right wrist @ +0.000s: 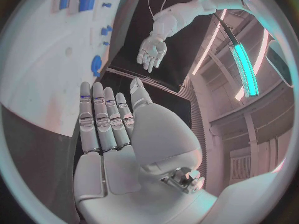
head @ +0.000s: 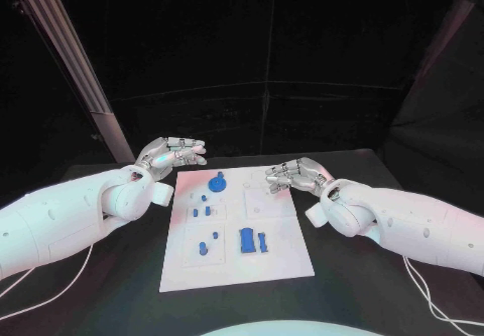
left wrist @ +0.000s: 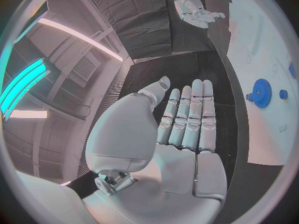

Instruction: Assemble the parts on the task board

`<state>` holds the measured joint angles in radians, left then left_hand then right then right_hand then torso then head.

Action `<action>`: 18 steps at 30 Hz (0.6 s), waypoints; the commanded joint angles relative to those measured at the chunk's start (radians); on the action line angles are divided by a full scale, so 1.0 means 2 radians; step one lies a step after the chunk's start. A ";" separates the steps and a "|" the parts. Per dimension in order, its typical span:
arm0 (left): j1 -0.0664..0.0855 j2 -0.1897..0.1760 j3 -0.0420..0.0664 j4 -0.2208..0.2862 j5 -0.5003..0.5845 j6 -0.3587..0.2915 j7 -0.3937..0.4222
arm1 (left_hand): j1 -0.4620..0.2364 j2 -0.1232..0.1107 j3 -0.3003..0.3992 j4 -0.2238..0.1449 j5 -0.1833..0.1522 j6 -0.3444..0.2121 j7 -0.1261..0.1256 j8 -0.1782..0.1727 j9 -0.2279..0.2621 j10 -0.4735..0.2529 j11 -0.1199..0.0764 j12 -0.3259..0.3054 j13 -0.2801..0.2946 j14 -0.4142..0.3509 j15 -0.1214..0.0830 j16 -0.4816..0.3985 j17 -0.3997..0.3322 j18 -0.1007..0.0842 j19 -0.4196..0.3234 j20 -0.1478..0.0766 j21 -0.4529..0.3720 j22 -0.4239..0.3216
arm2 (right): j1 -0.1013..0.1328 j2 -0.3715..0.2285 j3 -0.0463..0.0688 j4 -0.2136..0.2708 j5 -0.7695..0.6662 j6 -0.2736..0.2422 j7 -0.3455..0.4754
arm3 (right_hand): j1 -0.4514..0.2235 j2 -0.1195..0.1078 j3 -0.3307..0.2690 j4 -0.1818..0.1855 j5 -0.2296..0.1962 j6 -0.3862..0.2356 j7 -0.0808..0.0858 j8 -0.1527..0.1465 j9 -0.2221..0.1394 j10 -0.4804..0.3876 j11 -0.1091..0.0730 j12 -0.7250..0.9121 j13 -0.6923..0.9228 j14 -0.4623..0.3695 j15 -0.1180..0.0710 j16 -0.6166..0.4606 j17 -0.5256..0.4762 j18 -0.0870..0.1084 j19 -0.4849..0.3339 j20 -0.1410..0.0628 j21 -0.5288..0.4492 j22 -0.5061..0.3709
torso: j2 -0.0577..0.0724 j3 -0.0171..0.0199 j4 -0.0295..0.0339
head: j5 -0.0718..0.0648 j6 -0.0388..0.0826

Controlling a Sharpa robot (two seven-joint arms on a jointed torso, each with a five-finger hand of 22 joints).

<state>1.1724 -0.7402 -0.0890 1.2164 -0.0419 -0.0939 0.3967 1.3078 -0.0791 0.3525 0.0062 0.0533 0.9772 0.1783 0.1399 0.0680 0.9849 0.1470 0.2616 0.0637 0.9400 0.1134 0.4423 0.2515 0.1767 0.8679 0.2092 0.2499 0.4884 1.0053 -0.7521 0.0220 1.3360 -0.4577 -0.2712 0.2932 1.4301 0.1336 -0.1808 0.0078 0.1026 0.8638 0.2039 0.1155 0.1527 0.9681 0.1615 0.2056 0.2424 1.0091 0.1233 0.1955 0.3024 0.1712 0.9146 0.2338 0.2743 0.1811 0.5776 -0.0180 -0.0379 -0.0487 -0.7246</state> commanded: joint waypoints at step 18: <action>-0.017 0.019 0.006 -0.006 0.012 -0.040 0.020 | -0.322 0.040 -0.103 -0.003 -0.027 -0.242 -0.050 -0.070 -0.034 -0.240 -0.031 -0.131 -0.032 -0.230 -0.019 -0.169 -0.126 -0.035 -0.231 -0.037 -0.125 -0.162 | 0.004 0.031 0.009 -0.045 0.095 -0.026 0.068 | -0.367 -0.022 0.044 -0.004 -0.051 -0.197 -0.049 -0.058 -0.076 -0.216 -0.041 -0.103 -0.121 -0.212 -0.062 -0.098 -0.151 -0.034 -0.189 -0.060 -0.096 -0.091 | -0.015 0.0063 0.0104 | 0.014 0.044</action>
<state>1.1397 -0.6999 -0.0792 1.1922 -0.0192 -0.1137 0.4231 0.9103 -0.0154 0.2002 0.0076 0.0135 0.6777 0.1067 0.0202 0.0160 0.6929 0.1163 0.0881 0.0155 0.6588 0.1038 0.1425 0.0884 0.1392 0.5572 0.1860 0.0289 0.2246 1.0072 -0.6882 0.0385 1.2307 -0.3059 -0.2584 0.4115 0.9574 0.1237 -0.1283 -0.0285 0.0210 0.6461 0.1452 0.0192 0.0227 0.7371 0.1092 0.0595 0.0168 0.8029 0.0506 0.0203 0.0638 0.1468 0.7369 0.1558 0.1123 0.0203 0.5516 -0.0091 -0.0293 -0.0303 -0.6541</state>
